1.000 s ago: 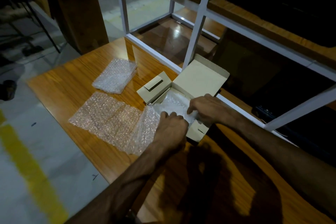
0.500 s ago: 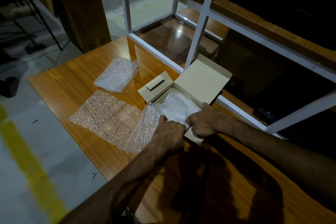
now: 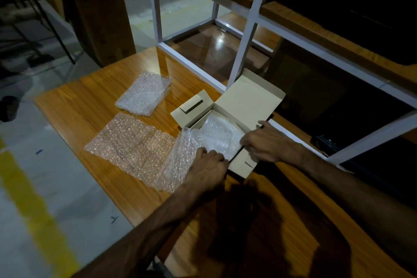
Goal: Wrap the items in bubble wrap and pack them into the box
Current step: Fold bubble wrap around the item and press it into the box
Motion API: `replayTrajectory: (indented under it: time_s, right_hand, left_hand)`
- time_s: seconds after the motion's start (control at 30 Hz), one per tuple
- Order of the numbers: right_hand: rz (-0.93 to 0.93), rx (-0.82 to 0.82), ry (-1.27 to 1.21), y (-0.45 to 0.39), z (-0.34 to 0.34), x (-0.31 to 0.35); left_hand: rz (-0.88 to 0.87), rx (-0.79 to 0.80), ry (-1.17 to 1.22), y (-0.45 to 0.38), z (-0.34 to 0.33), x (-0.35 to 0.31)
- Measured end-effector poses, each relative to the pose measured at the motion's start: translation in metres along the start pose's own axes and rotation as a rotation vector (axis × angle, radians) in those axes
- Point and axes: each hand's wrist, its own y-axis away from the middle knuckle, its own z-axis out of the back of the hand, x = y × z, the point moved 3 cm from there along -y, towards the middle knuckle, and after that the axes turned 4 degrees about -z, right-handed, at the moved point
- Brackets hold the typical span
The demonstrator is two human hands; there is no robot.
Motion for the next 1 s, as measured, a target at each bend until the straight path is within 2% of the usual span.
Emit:
replayTrajectory:
  time_s: [0.17, 0.27, 0.53, 0.6, 0.67, 0.73, 0.87, 1.0]
  right_hand:
    - [0.007, 0.011, -0.035, -0.005, -0.007, 0.012]
    - [0.028, 0.085, -0.005, -0.009, -0.011, 0.02]
    - [-0.101, 0.25, -0.155, -0.025, -0.019, 0.017]
    - [-0.107, 0.17, -0.137, -0.023, -0.01, 0.012]
    - [-0.132, 0.011, -0.064, -0.019, -0.001, 0.004]
    - [-0.14, -0.066, -0.046, -0.015, 0.001, 0.001]
    - [-0.049, 0.007, -0.025, -0.014, -0.016, 0.004]
    - [-0.105, 0.017, -0.012, -0.02, -0.026, 0.007]
  left_hand:
    - [0.04, -0.002, 0.046, 0.0, -0.001, 0.0]
    - [0.043, 0.001, 0.04, -0.002, 0.0, 0.002]
    - [0.066, 0.083, -0.051, -0.007, -0.001, -0.002]
    - [0.046, 0.047, -0.049, -0.004, 0.0, -0.001]
    - [0.034, -0.056, -0.034, 0.001, 0.003, 0.001]
    - [0.019, -0.132, -0.004, 0.005, 0.005, -0.001]
    - [-0.013, -0.09, 0.028, 0.001, -0.011, -0.002]
    - [-0.012, -0.095, 0.045, -0.005, -0.021, 0.005]
